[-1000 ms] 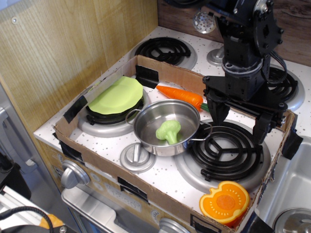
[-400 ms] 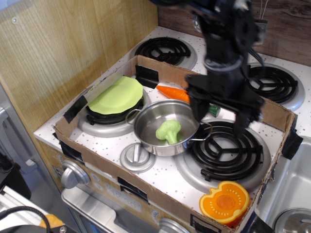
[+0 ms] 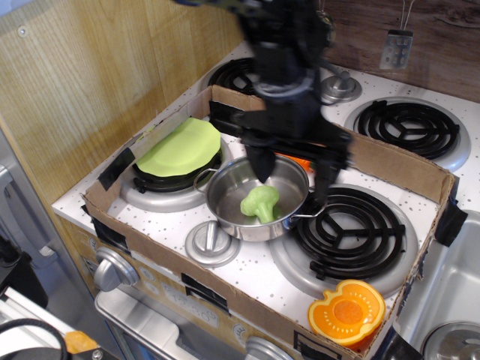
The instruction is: Take broccoli out of pan
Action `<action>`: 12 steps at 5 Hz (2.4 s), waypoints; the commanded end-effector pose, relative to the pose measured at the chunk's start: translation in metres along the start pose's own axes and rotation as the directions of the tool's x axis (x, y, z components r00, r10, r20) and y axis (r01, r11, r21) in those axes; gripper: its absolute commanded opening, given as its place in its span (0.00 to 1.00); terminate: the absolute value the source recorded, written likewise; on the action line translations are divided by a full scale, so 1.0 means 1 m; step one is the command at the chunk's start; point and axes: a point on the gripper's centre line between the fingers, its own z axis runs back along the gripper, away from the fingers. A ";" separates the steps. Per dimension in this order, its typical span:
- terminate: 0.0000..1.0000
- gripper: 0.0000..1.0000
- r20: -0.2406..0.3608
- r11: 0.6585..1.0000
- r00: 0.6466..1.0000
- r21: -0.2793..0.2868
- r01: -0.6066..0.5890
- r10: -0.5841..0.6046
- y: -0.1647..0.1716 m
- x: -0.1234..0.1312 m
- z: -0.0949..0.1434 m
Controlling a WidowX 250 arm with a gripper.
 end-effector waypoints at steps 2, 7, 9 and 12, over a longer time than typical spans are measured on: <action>0.00 1.00 0.054 0.999 0.998 -0.023 0.036 -0.035 0.035 -0.001 -0.002; 0.00 1.00 0.029 0.997 0.999 -0.069 0.026 -0.025 0.038 -0.010 -0.038; 0.00 0.00 0.038 0.998 0.999 -0.057 0.031 -0.029 0.035 -0.014 -0.040; 0.00 0.00 0.069 1.000 0.997 -0.019 0.018 -0.017 0.011 -0.007 -0.001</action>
